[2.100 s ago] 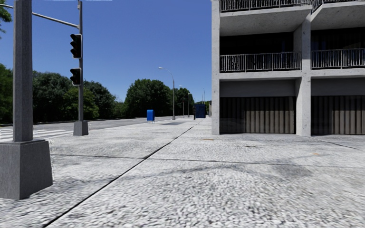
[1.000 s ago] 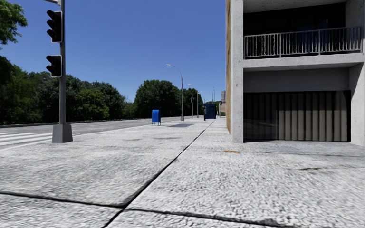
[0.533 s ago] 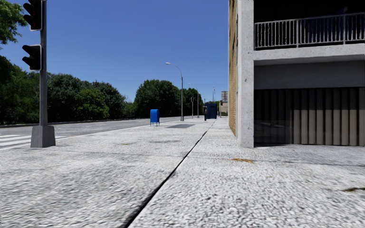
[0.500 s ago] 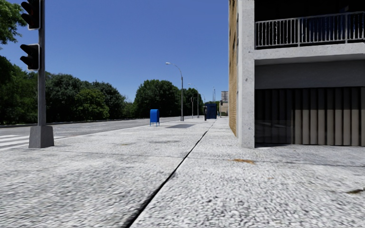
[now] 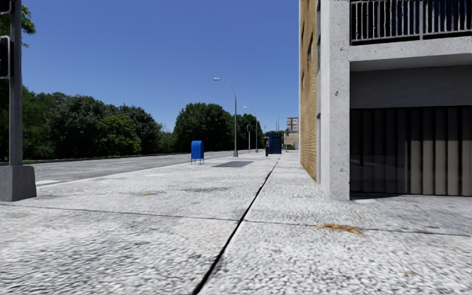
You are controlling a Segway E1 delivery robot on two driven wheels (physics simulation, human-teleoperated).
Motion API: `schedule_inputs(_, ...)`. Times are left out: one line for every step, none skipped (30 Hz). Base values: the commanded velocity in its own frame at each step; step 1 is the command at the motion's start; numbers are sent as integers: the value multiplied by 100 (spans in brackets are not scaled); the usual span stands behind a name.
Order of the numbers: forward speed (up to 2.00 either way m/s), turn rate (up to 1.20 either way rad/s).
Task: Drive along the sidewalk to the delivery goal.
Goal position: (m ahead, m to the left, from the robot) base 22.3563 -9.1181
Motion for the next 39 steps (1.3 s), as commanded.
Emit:
schedule_inputs(153, 0)
schedule_inputs(153, 0)
schedule_inputs(153, 0)
schedule_inputs(153, 0)
schedule_inputs(154, 0)
schedule_inputs(154, 0)
schedule_inputs(155, 0)
schedule_inputs(155, 0)
schedule_inputs(155, 0)
schedule_inputs(155, 0)
schedule_inputs(158, 0)
schedule_inputs(162, 0)
schedule_inputs(162, 0)
schedule_inputs(166, 0)
schedule_inputs(170, 0)
schedule_inputs(174, 0)
schedule_inputs(174, 0)
schedule_inputs(174, 0)
schedule_inputs(175, 0)
schedule_inputs(175, 0)
schedule_inputs(175, 0)
schedule_inputs(175, 0)
schedule_inputs(175, 0)
schedule_inputs(175, 0)
schedule_inputs(176, 0)
schedule_inputs(177, 0)
schedule_inputs(177, 0)
schedule_inputs(178, 0)
schedule_inputs(179, 0)
schedule_inputs(181, 0)
schedule_inputs(181, 0)
schedule_inputs(191, 0)
schedule_inputs(195, 0)
schedule_inputs(196, 0)
schedule_inputs(196, 0)
schedule_inputs(196, 0)
schedule_inputs(196, 0)
schedule_inputs(196, 0)
schedule_inputs(197, 0)
